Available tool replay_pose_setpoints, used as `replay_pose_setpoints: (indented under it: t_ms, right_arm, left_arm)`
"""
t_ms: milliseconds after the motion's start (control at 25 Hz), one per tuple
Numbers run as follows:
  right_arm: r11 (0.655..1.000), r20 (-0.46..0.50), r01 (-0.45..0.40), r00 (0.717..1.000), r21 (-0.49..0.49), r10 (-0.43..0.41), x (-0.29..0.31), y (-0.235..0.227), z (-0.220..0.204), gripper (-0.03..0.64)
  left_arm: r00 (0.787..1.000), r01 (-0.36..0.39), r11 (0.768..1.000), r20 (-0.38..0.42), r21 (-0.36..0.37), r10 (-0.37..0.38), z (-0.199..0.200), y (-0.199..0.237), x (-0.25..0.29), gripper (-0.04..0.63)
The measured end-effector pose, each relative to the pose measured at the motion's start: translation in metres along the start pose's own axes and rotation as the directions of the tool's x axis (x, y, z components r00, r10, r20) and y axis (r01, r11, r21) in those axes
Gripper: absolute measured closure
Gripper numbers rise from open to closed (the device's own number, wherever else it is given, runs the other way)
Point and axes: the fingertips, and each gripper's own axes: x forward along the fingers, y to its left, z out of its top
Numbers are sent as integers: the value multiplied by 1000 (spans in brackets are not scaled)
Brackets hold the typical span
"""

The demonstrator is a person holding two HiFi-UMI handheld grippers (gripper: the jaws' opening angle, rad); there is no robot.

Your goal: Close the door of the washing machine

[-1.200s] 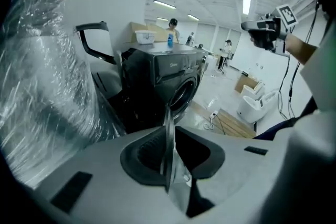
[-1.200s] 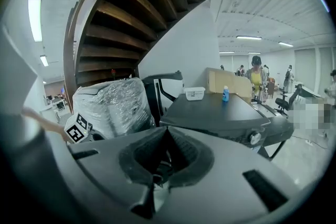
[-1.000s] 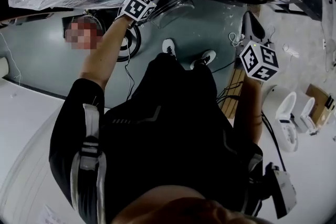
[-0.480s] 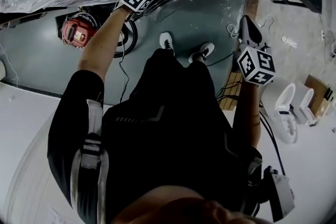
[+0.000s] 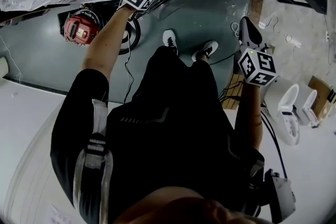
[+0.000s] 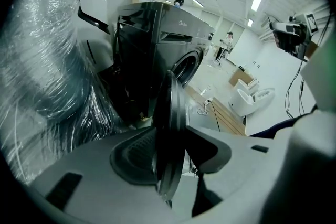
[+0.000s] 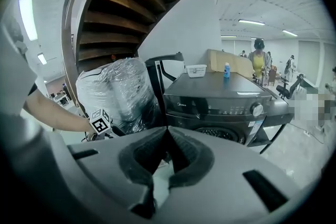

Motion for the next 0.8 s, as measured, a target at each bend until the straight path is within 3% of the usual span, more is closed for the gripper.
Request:
replay_pose_setpoints:
  t_ms: [200, 440, 800]
  right_arm:
    - [1000, -10, 5, 1000, 7, -5, -5, -6, -11, 612]
    - [1000, -16, 5, 1000, 13, -4, -18, -19, -24, 612]
    - [999, -26, 21, 999, 39, -20, -42, -50, -49, 611]
  left_arm:
    - [1000, -11, 1000, 8, -2, 11, -1, -6, 1, 430]
    - [997, -61, 996, 36, -60, 63, -6, -22, 4, 430]
    - [997, -77, 992, -4, -96, 77, -5, -62, 14, 431]
